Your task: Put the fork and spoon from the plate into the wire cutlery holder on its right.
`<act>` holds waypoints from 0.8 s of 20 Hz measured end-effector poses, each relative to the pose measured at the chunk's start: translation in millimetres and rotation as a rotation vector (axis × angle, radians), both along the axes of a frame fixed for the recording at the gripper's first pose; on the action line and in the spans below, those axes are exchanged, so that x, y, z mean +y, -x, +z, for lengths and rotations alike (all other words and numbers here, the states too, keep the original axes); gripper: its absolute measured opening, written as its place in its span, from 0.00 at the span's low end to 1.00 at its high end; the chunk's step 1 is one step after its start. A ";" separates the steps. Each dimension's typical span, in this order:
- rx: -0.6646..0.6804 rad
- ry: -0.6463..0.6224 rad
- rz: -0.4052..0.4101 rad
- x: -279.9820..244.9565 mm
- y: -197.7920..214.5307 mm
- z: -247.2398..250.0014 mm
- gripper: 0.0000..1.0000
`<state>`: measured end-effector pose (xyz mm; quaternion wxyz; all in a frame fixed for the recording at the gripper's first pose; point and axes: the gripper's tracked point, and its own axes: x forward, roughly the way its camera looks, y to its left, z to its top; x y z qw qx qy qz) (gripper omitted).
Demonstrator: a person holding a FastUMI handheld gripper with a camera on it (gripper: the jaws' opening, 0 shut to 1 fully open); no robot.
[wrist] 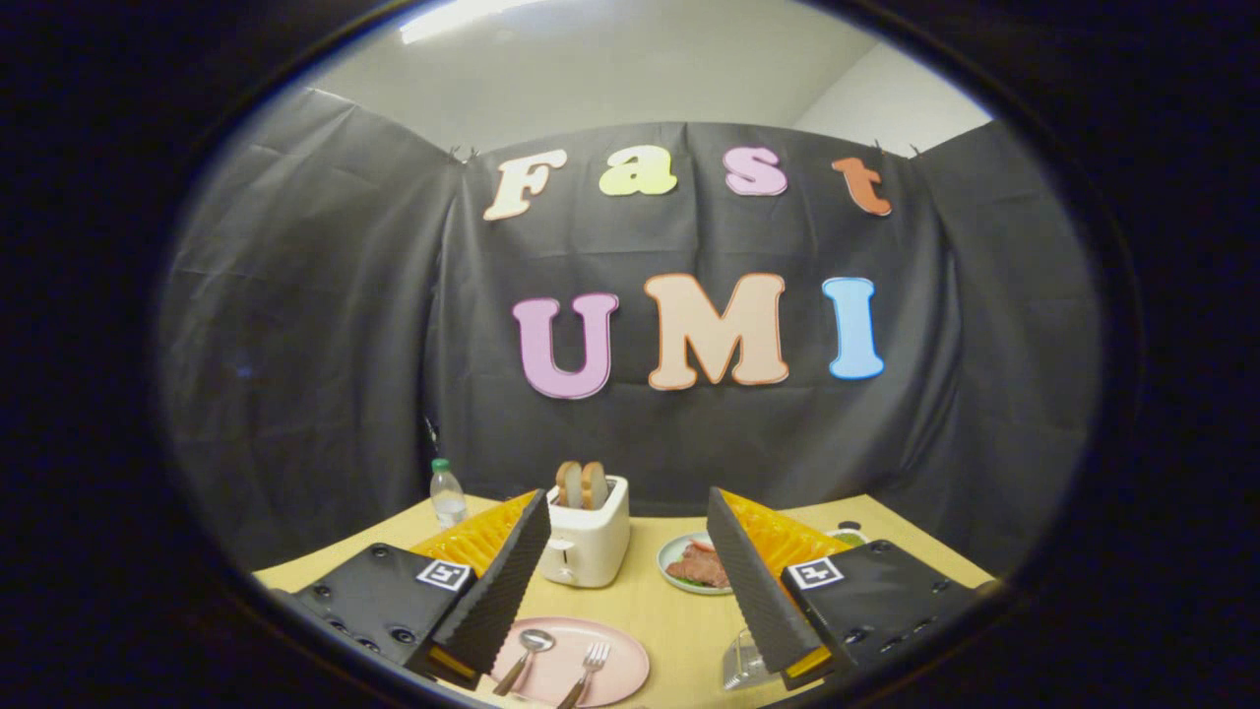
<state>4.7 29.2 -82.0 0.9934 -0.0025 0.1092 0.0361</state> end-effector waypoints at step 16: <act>0.447 0.082 0.087 37.3 55.4 -176.7 1.00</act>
